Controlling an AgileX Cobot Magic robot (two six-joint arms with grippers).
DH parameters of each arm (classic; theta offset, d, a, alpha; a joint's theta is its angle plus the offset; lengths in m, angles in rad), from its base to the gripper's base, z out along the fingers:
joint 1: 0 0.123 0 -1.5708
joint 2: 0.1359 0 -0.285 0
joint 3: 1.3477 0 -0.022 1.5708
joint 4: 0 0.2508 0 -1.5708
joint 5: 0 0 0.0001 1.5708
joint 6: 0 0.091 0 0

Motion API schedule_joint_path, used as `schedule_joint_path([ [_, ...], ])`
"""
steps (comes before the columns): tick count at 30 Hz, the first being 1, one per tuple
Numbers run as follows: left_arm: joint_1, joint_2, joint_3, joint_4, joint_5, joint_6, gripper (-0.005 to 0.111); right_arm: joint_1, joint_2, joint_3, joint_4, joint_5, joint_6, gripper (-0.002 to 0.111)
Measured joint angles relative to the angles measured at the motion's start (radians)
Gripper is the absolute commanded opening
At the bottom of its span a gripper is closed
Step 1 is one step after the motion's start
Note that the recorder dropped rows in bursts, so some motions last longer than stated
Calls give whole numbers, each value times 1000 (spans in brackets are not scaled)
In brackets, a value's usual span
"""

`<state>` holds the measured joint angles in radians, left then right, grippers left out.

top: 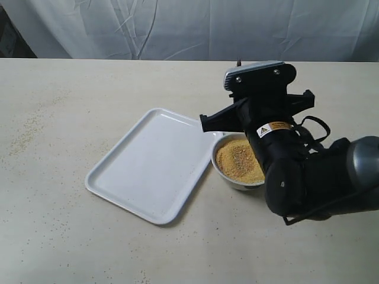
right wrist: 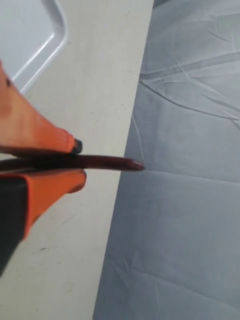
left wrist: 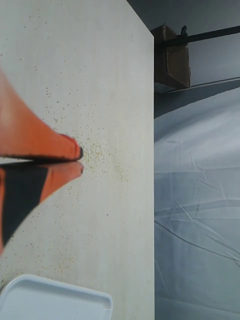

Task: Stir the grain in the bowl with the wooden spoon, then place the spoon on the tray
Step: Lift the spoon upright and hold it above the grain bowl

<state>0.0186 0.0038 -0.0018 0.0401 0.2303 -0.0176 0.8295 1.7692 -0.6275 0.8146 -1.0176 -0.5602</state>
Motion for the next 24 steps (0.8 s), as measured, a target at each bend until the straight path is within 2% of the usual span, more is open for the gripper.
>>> schedule_joint_path([
  [6, 0, 0, 0, 0, 0, 0, 0, 0, 93, 0, -7, 13, 10, -1],
  [14, 0, 0, 0, 1, 0, 0, 0, 0, 100, 0, -212, -14, 119, -1],
  [19, 0, 0, 0, 1, 0, 0, 0, 0, 42, 0, -161, -21, 105, -1],
  [24, 0, 0, 0, 1, 0, 0, 0, 0, 14, 0, -89, -21, 7, -1],
])
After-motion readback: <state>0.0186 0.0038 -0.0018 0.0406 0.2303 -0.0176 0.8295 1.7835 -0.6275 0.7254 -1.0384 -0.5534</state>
